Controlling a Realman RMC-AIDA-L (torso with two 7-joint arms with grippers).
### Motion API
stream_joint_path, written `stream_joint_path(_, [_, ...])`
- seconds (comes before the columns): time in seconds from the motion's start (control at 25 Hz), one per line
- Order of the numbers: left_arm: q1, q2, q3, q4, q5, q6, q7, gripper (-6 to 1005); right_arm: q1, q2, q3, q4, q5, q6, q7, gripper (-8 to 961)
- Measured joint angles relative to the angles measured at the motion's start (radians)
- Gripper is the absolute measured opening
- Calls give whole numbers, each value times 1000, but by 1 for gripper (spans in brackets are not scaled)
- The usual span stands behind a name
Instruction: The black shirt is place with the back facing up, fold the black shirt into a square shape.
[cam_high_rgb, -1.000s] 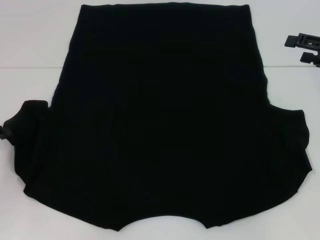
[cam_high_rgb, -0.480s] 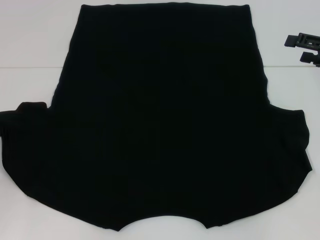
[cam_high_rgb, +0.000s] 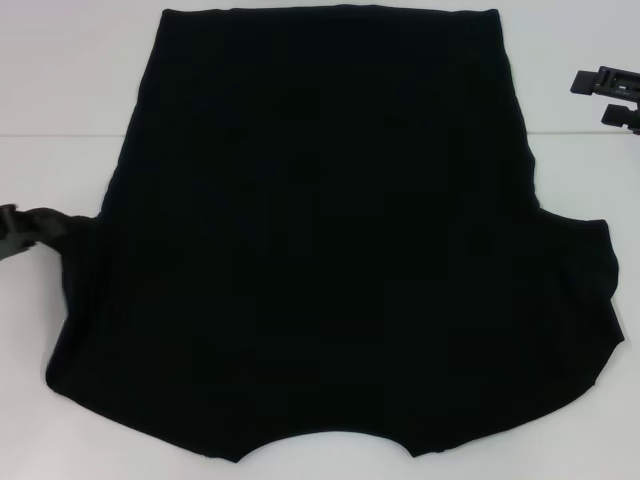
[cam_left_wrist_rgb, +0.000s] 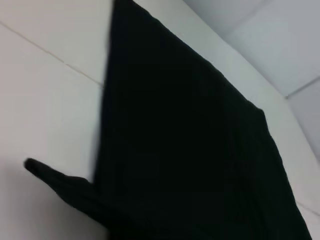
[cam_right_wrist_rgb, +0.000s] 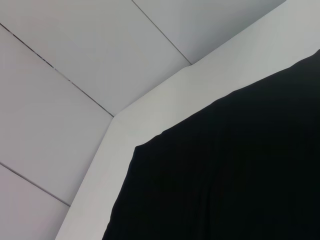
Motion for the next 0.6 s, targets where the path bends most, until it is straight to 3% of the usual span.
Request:
stream_joint_path(0.44, [-60, 0, 181, -12, 1, -61, -23, 13, -2, 0, 0, 1, 0, 1, -6, 848])
stream_joint_path(0.6, [-68, -39, 313, 10, -5, -25, 204, 21, -4, 1, 0, 2, 0, 7, -8, 846])
